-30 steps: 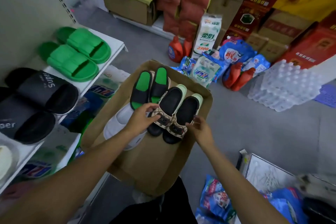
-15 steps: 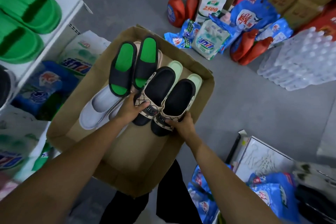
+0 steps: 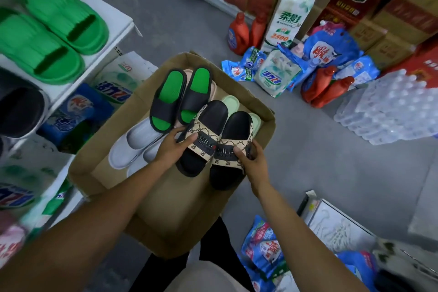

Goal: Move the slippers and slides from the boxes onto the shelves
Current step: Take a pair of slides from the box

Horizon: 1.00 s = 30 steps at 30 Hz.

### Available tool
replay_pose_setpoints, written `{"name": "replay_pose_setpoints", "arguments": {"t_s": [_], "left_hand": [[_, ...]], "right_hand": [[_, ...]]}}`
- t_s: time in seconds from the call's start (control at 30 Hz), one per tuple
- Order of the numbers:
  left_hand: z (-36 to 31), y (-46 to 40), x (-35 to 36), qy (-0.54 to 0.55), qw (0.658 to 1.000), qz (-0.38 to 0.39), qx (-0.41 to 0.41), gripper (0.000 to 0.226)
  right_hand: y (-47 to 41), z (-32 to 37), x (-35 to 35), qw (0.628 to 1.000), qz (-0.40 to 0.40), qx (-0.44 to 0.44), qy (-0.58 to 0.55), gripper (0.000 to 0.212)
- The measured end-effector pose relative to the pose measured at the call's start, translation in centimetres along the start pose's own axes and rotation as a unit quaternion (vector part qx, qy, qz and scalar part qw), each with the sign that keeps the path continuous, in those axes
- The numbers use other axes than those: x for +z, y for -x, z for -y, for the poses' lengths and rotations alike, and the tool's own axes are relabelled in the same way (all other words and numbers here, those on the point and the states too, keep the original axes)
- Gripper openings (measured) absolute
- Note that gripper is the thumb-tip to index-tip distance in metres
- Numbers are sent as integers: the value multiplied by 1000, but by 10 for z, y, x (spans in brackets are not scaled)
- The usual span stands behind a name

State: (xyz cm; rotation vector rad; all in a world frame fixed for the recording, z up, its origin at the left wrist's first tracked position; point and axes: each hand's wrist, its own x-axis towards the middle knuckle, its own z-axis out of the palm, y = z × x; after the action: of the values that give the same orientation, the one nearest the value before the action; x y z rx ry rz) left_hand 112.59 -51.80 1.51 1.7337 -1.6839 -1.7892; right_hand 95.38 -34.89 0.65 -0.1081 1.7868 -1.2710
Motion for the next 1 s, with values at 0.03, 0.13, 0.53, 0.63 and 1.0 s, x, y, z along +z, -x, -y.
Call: {"name": "replay_pose_setpoints", "arguments": {"t_s": [0.03,0.13,0.53,0.63,1.0], "left_hand": [[-3,5,0,6,1000,-5,-2,60],[-7,15,1,36,999,-8,5,89],[-87,99,-55,130,981,-105,99,51],[-96,125,-82,165,970,-130,118,60],[-74,248,-201,295,901,-251,193,61]], "right_hand": [[-1,4,-2,1000,-5,2,-8,63],[0,17,-8,999,-9,5,-35,62],[39,124,17,987,100,-126,-13,55],[61,150,38,977,138,-165,1,75],[174,190,157,941,219,-259,10,51]]}}
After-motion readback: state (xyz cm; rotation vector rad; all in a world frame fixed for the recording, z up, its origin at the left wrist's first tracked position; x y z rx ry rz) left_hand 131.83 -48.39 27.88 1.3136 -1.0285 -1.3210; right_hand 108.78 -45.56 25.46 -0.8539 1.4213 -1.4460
